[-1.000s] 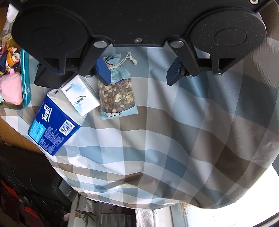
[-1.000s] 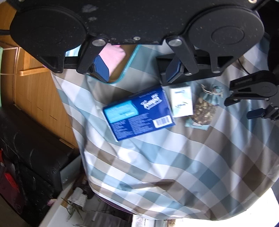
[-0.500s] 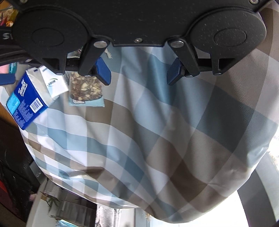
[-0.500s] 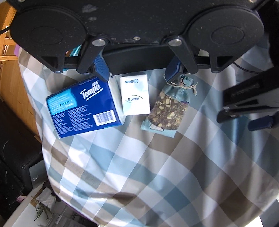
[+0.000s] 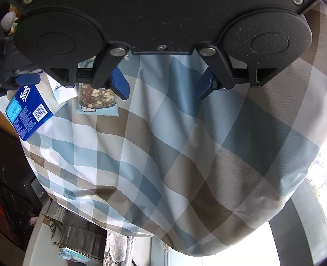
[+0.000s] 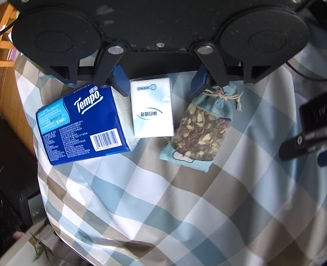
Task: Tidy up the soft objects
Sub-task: 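Lower the right gripper onto the second white tissue packet and close it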
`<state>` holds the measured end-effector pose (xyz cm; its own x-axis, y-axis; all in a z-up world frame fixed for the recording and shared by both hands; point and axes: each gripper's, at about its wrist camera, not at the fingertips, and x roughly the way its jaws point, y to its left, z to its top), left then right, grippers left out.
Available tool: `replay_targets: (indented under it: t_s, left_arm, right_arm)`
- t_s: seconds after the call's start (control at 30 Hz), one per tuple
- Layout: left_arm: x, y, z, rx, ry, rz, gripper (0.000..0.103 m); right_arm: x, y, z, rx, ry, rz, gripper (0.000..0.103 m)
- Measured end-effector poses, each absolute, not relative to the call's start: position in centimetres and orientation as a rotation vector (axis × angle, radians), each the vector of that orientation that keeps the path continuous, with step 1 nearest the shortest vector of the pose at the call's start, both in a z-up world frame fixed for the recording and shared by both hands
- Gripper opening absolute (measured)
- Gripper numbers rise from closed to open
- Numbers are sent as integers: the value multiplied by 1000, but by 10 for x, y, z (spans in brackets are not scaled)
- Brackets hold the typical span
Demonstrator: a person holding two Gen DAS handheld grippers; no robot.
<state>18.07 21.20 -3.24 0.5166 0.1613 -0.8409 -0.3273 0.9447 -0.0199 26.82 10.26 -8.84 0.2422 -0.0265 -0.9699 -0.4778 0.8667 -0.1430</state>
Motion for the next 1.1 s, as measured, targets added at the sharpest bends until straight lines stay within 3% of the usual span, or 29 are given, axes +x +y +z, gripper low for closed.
replay_targets:
  t_s: [0.27,0.77,0.97,1.1]
  left_arm:
    - [171,230,-17,-248,887,393,72]
    - [161,238,2,-279,730,451,75]
    - [157,241,8,-292,675,458,79]
    - [158,244,9,-298,672,466,79]
  right_arm:
    - [251,127,-87,-463,1255,433,63]
    - [259,151,-116,-231,1356,538,64]
    - [263,157,-102,-113,1280,626,62]
    - [261,163,-89,-207,1217,627,62]
